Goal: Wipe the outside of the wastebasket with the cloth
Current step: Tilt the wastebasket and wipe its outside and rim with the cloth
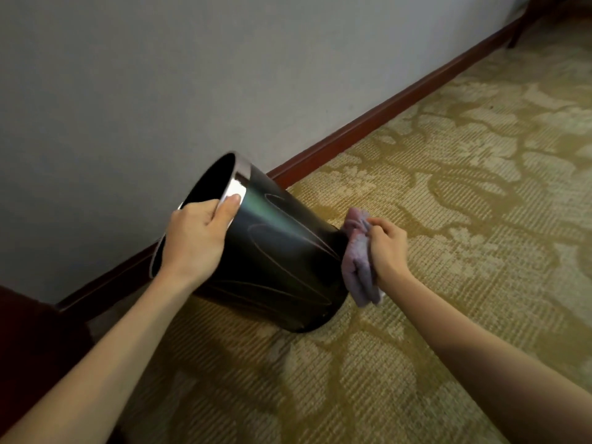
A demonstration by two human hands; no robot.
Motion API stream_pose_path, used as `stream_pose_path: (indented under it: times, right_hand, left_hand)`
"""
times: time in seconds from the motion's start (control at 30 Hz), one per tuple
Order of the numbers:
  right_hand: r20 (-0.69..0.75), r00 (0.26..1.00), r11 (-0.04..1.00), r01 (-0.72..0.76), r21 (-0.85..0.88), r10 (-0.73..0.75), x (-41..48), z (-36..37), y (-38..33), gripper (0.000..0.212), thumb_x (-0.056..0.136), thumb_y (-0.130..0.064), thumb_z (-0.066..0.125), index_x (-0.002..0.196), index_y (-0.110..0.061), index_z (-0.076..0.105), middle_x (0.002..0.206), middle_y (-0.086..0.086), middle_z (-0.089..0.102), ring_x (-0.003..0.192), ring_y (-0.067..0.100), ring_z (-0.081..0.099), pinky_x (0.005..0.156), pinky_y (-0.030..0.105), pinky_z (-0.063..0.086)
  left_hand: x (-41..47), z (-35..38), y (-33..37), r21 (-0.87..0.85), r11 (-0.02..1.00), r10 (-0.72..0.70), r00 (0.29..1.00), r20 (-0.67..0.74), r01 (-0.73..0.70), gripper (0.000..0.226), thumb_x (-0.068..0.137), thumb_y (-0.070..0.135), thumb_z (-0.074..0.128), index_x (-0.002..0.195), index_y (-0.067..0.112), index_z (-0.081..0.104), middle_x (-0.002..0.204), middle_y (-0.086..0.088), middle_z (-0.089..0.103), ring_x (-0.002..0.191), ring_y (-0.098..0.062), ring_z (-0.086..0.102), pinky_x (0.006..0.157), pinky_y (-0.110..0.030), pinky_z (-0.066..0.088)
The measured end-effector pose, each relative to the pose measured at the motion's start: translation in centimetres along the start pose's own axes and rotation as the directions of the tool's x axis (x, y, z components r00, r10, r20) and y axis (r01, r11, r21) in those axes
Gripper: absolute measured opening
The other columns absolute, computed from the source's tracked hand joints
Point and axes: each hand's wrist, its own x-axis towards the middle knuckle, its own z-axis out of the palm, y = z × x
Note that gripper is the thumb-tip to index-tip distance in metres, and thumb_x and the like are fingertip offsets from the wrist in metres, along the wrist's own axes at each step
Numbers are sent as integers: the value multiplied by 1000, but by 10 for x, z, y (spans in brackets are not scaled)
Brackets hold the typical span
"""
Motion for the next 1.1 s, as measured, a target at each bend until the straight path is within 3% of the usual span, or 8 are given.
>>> stream_pose_path:
  times: [0.13, 0.23, 0.37, 0.5, 0.57, 0.77, 0.93, 1.1]
  right_hand:
    - [65, 980, 973, 196, -120, -190, -13, 12, -25, 31, 90, -10, 44, 104, -19, 70, 118, 5, 66, 114, 20, 57, 103, 42, 42]
    - [167, 925, 897, 374, -235, -342, -30, 22, -29, 32, 88, -8, 47, 107, -20, 69, 120, 6, 62, 114, 27, 53, 101, 49, 38]
    - [206, 890, 810, 456, -370, -407, -53, 31, -21, 38, 88, -13, 47, 123, -20, 60, 139, 5, 52, 124, 31, 45, 105, 44, 31]
    - [162, 883, 760, 462, -457, -440, -93, 42, 2, 50, 92, -33, 33, 136, -15, 48, 150, 12, 38, 131, 35, 37, 109, 48, 26]
    - [122, 878, 731, 455, -508, -462, -102, 48, 7, 54, 91, -36, 29, 137, -15, 47, 150, 13, 37, 130, 36, 38, 107, 49, 27]
    - [145, 902, 761, 423, -493, -407, -92, 51, 2, 52, 91, -47, 35, 138, -25, 46, 152, 4, 34, 138, 32, 29, 111, 49, 21]
    - [124, 917, 811, 393, -434, -379, -69, 56, -10, 38, 95, -35, 50, 132, -26, 53, 146, 1, 42, 135, 29, 32, 109, 49, 23]
    - [219, 954, 870, 282, -404, -207, -18, 60, -35, 34, 91, -36, 48, 122, -32, 62, 137, -1, 56, 126, 28, 49, 105, 50, 36]
  left_hand:
    - [-6, 0, -1, -58, 996, -70, 997, 9, 71, 58, 96, 43, 47, 45, 21, 31, 41, 21, 49, 41, 5, 45, 40, -9, 31]
    - [1, -1, -1, -47, 995, -81, 993, 81, 85, 57, 96, 45, 44, 49, 16, 34, 40, 7, 40, 40, -4, 40, 43, -20, 28]
    - [16, -8, -8, -14, 999, -39, 979, 200, 43, 56, 98, 44, 42, 51, 13, 36, 45, 3, 41, 44, -12, 41, 47, -31, 31]
    - [18, -10, -17, -72, 997, -24, 989, 144, 35, 56, 99, 37, 44, 44, 24, 38, 40, 17, 48, 42, 4, 45, 41, -10, 32]
    - [20, -8, -18, -87, 996, -22, 990, 138, 34, 54, 98, 38, 44, 45, 29, 45, 41, 19, 47, 42, 4, 43, 42, -9, 32]
    - [16, -8, -16, -100, 993, 64, 996, 64, -58, 55, 99, 34, 45, 48, 26, 25, 40, 18, 42, 38, -2, 35, 38, -14, 27]
    - [9, -13, -19, -176, 980, 108, 989, 98, -90, 54, 101, 25, 45, 50, 43, 54, 44, 28, 50, 41, 8, 47, 40, -3, 29]
    - [6, -16, -13, -184, 971, 175, 979, 104, -154, 55, 100, 19, 45, 60, 55, 57, 48, 38, 50, 46, 19, 48, 43, 4, 29]
